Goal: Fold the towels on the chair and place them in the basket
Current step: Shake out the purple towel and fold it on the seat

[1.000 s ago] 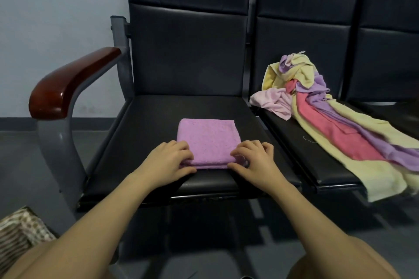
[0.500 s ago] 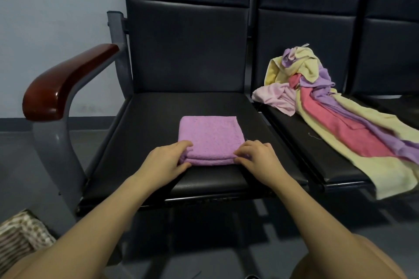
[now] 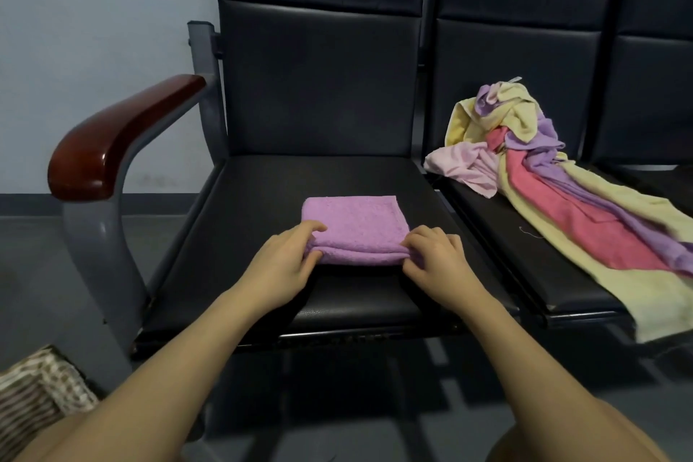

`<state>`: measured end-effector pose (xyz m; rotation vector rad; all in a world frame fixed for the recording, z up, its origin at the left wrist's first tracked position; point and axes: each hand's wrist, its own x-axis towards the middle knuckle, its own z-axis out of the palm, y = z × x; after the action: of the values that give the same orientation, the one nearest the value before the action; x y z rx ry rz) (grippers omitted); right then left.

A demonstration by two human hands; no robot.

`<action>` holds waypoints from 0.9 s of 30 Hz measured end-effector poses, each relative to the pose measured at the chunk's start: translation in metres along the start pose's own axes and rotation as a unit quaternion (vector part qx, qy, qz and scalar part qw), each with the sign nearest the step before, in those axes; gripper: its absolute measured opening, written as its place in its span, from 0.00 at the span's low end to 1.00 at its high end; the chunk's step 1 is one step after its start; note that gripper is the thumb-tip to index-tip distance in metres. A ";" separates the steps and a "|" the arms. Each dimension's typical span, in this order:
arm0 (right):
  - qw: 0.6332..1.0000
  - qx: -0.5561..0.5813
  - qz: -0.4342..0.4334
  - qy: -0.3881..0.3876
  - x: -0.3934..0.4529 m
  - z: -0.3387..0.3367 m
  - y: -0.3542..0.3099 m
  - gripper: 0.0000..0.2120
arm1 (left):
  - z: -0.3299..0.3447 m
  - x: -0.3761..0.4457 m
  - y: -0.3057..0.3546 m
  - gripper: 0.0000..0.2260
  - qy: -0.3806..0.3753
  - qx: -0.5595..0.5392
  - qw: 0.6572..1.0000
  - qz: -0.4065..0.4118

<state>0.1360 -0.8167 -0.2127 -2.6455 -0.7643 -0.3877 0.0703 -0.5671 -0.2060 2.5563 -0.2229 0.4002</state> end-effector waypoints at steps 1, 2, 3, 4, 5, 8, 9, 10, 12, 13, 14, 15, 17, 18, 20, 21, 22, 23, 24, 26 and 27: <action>0.998 0.058 0.019 0.012 0.002 -0.001 0.000 0.04 | -0.002 0.001 0.001 0.15 0.007 -0.014 1.000 -0.001; 0.991 0.129 0.041 0.022 0.005 -0.003 -0.001 0.05 | -0.004 0.003 0.001 0.14 0.012 -0.033 0.999 -0.009; 0.977 0.200 0.062 0.030 0.007 -0.005 -0.003 0.06 | -0.007 0.005 0.001 0.14 0.015 -0.051 0.998 -0.021; 0.963 0.254 0.079 0.037 0.008 -0.007 -0.004 0.06 | -0.009 0.007 0.001 0.14 0.018 -0.064 0.997 -0.034; 0.953 0.285 0.089 0.046 0.009 -0.007 -0.006 0.06 | -0.010 0.008 0.001 0.15 0.021 -0.070 0.996 -0.048; 0.944 0.299 0.108 0.086 0.014 -0.005 -0.011 0.05 | -0.012 0.015 0.007 0.16 0.055 -0.082 0.992 -0.081; 0.941 0.298 0.118 0.105 0.017 -0.004 -0.011 0.05 | -0.013 0.020 0.010 0.16 0.078 -0.092 0.989 -0.091; 0.939 0.294 0.125 0.124 0.021 -0.003 -0.011 0.06 | -0.014 0.024 0.014 0.15 0.102 -0.103 0.984 -0.103; 0.940 0.273 0.136 0.154 0.031 -0.003 -0.012 0.10 | -0.015 0.035 0.022 0.15 0.143 -0.117 0.974 -0.135; 0.942 0.257 0.140 0.162 0.036 -0.004 -0.013 0.12 | -0.014 0.041 0.024 0.16 0.157 -0.113 0.970 -0.151; 0.945 0.244 0.144 0.166 0.041 -0.004 -0.014 0.14 | -0.014 0.045 0.025 0.16 0.167 -0.101 0.967 -0.165; 0.945 0.236 0.150 0.168 0.046 -0.004 -0.017 0.14 | -0.012 0.050 0.024 0.15 0.176 -0.085 0.965 -0.177; 0.943 0.232 0.167 0.169 0.055 -0.002 -0.020 0.15 | -0.008 0.058 0.019 0.14 0.190 -0.061 0.962 -0.188; 0.942 0.231 0.176 0.169 0.060 0.000 -0.021 0.15 | -0.006 0.063 0.017 0.13 0.196 -0.054 0.960 -0.190; 0.942 0.220 0.193 0.165 0.070 0.004 -0.021 0.14 | -0.002 0.073 0.012 0.11 0.204 -0.039 0.958 -0.195; 0.944 0.213 0.198 0.158 0.075 0.006 -0.019 0.14 | 0.000 0.079 0.010 0.11 0.208 -0.032 0.957 -0.200; 0.947 0.205 0.201 0.146 0.080 0.009 -0.017 0.13 | 0.002 0.083 0.008 0.11 0.209 -0.026 0.955 -0.207; 0.951 0.194 0.203 0.131 0.084 0.010 -0.015 0.12 | 0.004 0.088 0.006 0.12 0.208 -0.017 0.955 -0.212; 0.956 0.175 0.205 0.116 0.087 0.012 -0.012 0.12 | 0.007 0.093 0.004 0.12 0.204 -0.005 0.955 -0.215; 0.965 0.128 0.210 0.095 0.094 0.017 -0.006 0.11 | 0.012 0.103 -0.001 0.14 0.188 0.026 0.956 -0.222; 0.966 0.110 0.215 0.090 0.098 0.020 -0.003 0.11 | 0.015 0.108 -0.004 0.15 0.177 0.037 0.956 -0.229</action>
<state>0.2172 -0.7611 -0.1948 -2.4325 -0.1555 -0.3875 0.1762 -0.5802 -0.1852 2.4503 0.5153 0.6778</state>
